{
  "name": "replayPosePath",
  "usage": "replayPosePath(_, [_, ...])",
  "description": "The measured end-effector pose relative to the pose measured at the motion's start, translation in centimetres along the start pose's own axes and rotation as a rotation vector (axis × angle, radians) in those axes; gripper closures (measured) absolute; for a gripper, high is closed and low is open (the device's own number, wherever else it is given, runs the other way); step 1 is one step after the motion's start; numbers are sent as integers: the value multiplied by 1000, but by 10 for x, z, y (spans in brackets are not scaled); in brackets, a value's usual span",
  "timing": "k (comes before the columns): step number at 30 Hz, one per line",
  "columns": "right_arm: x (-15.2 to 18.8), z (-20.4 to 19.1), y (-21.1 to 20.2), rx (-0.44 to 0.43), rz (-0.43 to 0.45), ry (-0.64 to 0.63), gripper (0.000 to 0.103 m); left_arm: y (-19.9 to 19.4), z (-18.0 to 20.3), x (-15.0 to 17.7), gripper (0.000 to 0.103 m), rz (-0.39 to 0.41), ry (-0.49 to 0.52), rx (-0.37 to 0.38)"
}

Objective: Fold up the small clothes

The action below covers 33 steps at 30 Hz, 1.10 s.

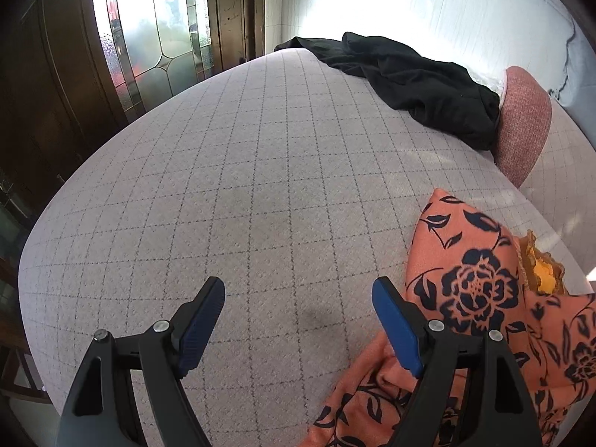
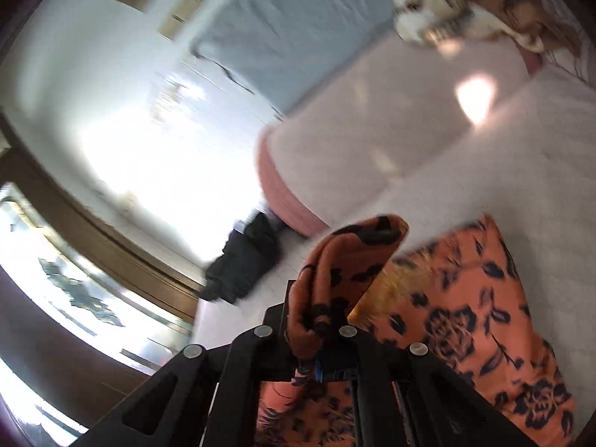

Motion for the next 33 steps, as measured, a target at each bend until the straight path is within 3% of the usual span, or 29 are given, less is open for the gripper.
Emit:
replayPosePath(2, [-1, 3, -20, -75, 86, -85, 97, 1, 5, 1, 21, -1, 5, 10])
replayPosePath(3, [1, 16, -18, -46, 74, -129, 97, 2, 9, 2, 21, -7, 15, 15])
replayPosePath(4, [3, 39, -8, 37, 23, -140, 97, 3, 14, 3, 21, -13, 27, 22])
replayPosePath(6, [11, 112, 16, 252, -161, 54, 93, 3, 25, 5, 21, -14, 54, 35])
replayPosePath(7, [18, 144, 16, 273, -230, 179, 93, 2, 31, 5, 21, -8, 69, 37])
replayPosePath(8, [25, 167, 13, 298, -251, 265, 93, 1, 36, 5, 21, 1, 85, 36])
replayPosePath(10, [31, 191, -1, 346, -226, 306, 92, -3, 45, 5, 21, 25, 117, 28])
replayPosePath(13, [16, 183, -15, 380, -146, 263, 86, -10, 58, 7, 21, 59, 149, 39])
replayPosePath(15, [6, 157, -20, 443, -68, 96, 85, -14, 68, 8, 21, 78, 176, 58])
replayPosePath(17, [6, 133, -22, 427, -18, -49, 85, -15, 81, 10, 21, 87, 231, 62])
replayPosePath(19, [13, 120, -11, 376, -55, -102, 85, -12, 94, 14, 21, 78, 298, 43])
replayPosePath(21, [24, 122, 12, 377, -153, -124, 85, 3, 108, 22, 19, 5, 401, 5])
replayPosePath(22, [32, 129, 27, 422, -218, -125, 85, 14, 113, 28, 19, -44, 445, -24])
replayPosePath(23, [39, 145, 42, 503, -296, -108, 87, 16, 114, 31, 18, -44, 452, -33])
replayPosePath(24, [43, 159, 50, 516, -344, -66, 88, 12, 112, 30, 18, -20, 443, -34])
replayPosePath(27, [29, 150, 46, 473, -291, -38, 86, -2, 111, 23, 18, 20, 422, 2])
replayPosePath(29, [15, 133, 41, 419, -196, -94, 85, -8, 112, 18, 18, 63, 406, -5])
replayPosePath(31, [5, 133, 43, 432, -136, -115, 84, -3, 116, 18, 17, 53, 411, -8])
replayPosePath(33, [8, 154, 57, 482, -215, -79, 71, 16, 122, 24, 15, -35, 426, 3])
Point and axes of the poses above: each gripper's, at about its wrist camera, not at the fingertips, and y roughly the way its jaws point, z to its right, x to its underside, the point moved 3 cm from there along y, roughly the way its jaws point, and after that the axes turned 11 degrees about y, right-handed, at the moved point
